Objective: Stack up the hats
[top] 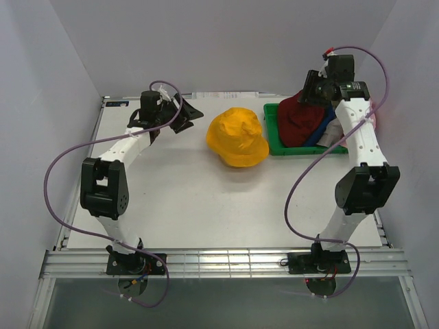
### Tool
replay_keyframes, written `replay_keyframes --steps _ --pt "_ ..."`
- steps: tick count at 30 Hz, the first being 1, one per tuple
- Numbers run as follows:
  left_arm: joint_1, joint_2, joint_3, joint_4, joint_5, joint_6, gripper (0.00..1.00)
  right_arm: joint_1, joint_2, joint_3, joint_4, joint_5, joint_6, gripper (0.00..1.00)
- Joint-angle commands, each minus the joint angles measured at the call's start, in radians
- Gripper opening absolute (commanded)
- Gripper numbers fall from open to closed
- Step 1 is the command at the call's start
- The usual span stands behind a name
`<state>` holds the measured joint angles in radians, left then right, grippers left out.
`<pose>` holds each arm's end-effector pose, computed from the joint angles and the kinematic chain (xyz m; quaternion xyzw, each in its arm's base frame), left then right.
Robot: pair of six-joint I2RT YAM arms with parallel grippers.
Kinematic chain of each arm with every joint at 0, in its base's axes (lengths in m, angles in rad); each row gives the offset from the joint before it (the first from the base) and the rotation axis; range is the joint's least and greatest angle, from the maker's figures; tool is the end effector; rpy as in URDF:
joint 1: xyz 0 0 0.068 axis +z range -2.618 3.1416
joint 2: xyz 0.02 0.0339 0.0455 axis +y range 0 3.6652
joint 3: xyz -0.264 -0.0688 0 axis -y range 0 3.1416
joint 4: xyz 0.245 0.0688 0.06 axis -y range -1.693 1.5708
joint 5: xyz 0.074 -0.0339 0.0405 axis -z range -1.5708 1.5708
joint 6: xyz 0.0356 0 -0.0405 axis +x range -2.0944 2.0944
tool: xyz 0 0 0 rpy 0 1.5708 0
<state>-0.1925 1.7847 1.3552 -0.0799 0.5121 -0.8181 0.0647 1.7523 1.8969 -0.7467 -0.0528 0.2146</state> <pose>0.4045 -0.0966 0.2728 -0.1348 0.8333 -0.4281 0.3227 0.3908 0.0272 0.4058 0.0540 0.8831 0.0879 0.4577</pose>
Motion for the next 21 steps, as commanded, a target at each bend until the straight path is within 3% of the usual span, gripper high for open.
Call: replay_keyframes --steps 1,8,21 --pt "-0.002 -0.094 0.015 0.011 0.008 -0.032 0.78 -0.028 0.11 0.1 -0.025 0.088 0.035 0.54" --pt "-0.032 -0.293 -0.117 0.008 0.003 -0.064 0.77 -0.084 0.249 0.237 -0.048 0.254 0.003 0.52" --pt "-0.032 -0.51 -0.127 -0.182 0.012 0.033 0.77 -0.128 0.395 0.277 -0.002 0.243 -0.006 0.49"
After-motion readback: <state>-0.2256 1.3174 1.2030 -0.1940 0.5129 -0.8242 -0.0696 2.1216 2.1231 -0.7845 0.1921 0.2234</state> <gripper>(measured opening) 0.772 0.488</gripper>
